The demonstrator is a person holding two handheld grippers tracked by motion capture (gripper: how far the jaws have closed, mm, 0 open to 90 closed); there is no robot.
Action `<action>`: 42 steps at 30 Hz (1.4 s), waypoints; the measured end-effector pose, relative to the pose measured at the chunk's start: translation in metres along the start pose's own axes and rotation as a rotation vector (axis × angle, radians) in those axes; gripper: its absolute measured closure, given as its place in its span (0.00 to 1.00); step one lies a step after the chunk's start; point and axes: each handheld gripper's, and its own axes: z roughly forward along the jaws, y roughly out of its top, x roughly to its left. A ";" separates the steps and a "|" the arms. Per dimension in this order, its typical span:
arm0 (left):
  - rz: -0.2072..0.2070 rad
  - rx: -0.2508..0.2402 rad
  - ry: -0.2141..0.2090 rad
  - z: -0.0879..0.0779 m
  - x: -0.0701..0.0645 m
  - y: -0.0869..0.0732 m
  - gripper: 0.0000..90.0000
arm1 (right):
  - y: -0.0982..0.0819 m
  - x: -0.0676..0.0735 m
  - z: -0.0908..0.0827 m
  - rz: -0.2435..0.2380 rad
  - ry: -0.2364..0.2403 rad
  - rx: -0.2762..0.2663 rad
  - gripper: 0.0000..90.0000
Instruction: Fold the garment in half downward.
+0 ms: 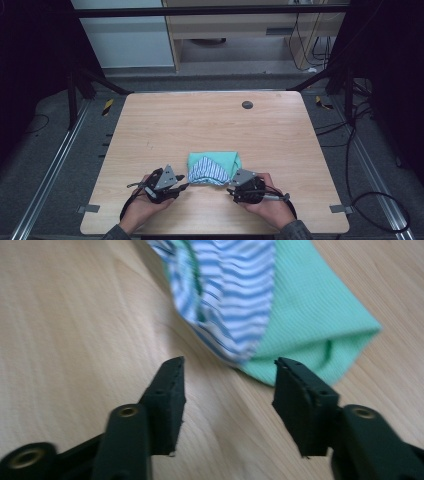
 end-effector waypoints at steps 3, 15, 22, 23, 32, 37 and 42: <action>-0.027 0.015 0.049 0.000 0.009 -0.002 0.49 | -0.008 -0.009 -0.002 0.055 -0.039 0.002 0.36; -0.157 0.090 0.164 -0.001 0.059 -0.020 0.18 | -0.053 -0.065 -0.003 0.398 -0.170 0.023 0.11; -0.247 0.125 0.202 0.008 0.083 -0.031 0.10 | -0.068 -0.096 0.001 0.534 -0.256 0.006 0.09; -0.256 0.127 0.211 0.009 0.086 -0.032 0.09 | -0.069 -0.099 0.002 0.556 -0.267 0.010 0.09; -0.344 0.126 0.242 0.022 0.102 -0.041 0.07 | -0.075 -0.112 0.012 0.621 -0.314 0.010 0.07; -0.386 0.100 0.222 0.027 0.106 -0.043 0.05 | -0.076 -0.115 0.015 0.646 -0.318 0.005 0.03; -0.405 0.108 0.222 0.027 0.108 -0.044 0.02 | -0.075 -0.117 0.017 0.662 -0.325 0.012 0.00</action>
